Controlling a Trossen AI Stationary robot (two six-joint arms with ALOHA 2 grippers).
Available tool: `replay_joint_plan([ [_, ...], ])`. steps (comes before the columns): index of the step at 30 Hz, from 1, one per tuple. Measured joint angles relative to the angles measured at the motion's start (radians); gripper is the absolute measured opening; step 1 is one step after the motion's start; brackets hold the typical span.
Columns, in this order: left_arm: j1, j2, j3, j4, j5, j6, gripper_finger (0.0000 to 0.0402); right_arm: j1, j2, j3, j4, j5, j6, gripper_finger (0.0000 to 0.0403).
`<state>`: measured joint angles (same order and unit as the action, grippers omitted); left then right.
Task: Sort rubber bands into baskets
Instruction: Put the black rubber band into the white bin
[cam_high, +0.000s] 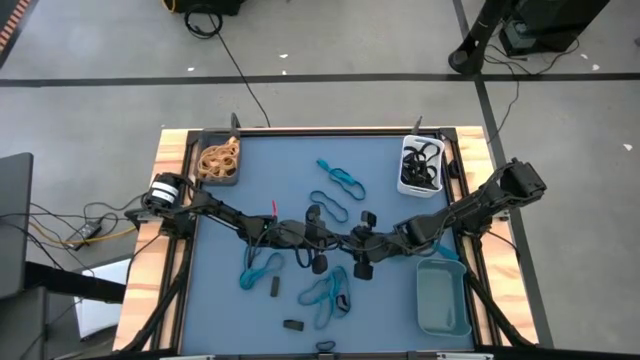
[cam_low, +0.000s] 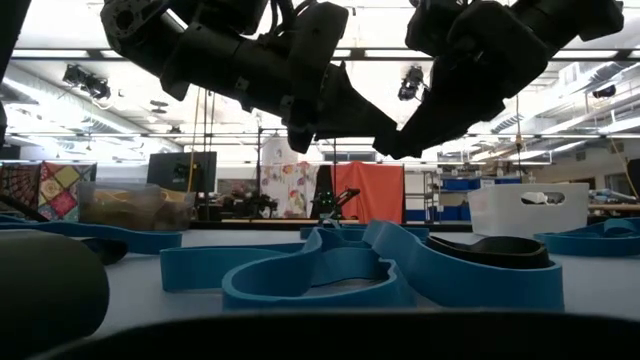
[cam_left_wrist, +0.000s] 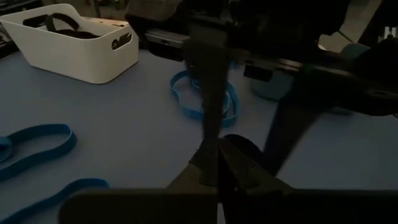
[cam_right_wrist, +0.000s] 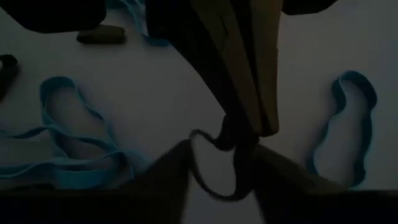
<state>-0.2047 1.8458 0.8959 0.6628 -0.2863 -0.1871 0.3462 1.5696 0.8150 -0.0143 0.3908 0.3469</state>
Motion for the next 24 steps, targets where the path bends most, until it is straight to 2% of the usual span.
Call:
replay_joint_plan([
  [3, 0.0, 0.0, 0.0, -0.001, 0.004, 0.0, 0.0, 0.0, 0.0, 0.0, 0.0, 0.001, -0.001, 0.0048],
  [5, -0.001, 0.0, 0.0, -0.002, 0.009, -0.004, 0.0002, 0.0, 0.0, 0.0, -0.001, 0.001, -0.009, 0.0019],
  [11, 0.0, -0.025, 0.0, -0.02, 0.182, 0.022, 0.0044, -0.013, -0.002, 0.001, -0.069, 0.02, 0.026, 0.0016],
  [18, 0.001, -0.144, 0.0, -0.228, 0.181, 0.001, 0.012, -0.062, -0.091, 0.0, -0.285, 0.173, 0.102, 0.0016],
  [21, -0.004, -0.186, 0.0, -0.332, 0.174, -0.049, 0.0134, -0.088, -0.18, 0.0, -0.424, 0.299, 0.15, 0.0016],
  [24, -0.017, -0.21, 0.0, -0.445, 0.107, -0.13, 0.0135, -0.13, -0.278, 0.0, -0.614, 0.41, 0.223, 0.0016],
])
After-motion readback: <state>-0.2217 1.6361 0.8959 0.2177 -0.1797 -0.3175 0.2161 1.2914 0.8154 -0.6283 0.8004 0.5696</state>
